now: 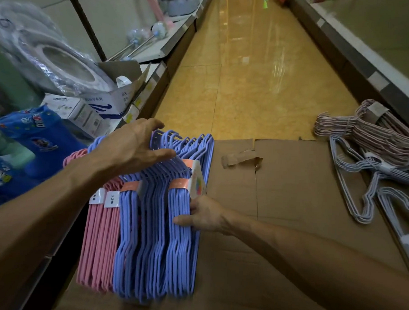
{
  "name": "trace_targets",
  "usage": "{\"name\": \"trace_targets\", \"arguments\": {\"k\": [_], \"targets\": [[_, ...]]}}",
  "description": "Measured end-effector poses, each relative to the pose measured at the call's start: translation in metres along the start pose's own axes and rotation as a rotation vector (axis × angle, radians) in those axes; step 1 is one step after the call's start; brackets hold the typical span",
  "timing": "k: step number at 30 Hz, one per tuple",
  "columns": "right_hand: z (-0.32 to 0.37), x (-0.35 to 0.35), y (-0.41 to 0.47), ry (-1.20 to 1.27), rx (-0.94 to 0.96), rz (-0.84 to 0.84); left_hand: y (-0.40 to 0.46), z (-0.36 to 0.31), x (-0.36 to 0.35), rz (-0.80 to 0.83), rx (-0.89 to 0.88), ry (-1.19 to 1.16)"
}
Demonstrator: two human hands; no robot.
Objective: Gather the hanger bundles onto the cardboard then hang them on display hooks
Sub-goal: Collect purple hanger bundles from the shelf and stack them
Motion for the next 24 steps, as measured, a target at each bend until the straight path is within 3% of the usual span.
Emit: {"name": "trace_targets", "arguments": {"k": [6,11,19,24], "targets": [[0.005,0.043,-0.041,-0.026,-0.017,-0.094,0.002,-0.040,0.009,-0.090,-0.106,-0.115],[-0.002,0.100,-0.081,-0.237,-0.014,-0.280,0.004,-0.093,0.015,-0.215,-0.246,-0.255],[-0.036,0.170,-0.158,-0.494,-0.067,-0.464,0.010,-0.164,0.003,-0.210,-0.351,-0.652],[-0.064,0.210,-0.220,-0.601,-0.124,-0.569,0.014,-0.204,-0.024,-0.114,-0.344,-0.839]]}}
Point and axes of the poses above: each hand's wrist, its own y-axis towards the middle knuckle, its own x-axis out of the back of the hand, z = x × y, the point moved 10 cm from there along y, towards the middle knuckle, and after that the axes turned 14 degrees about -y, right-handed, at the moved point
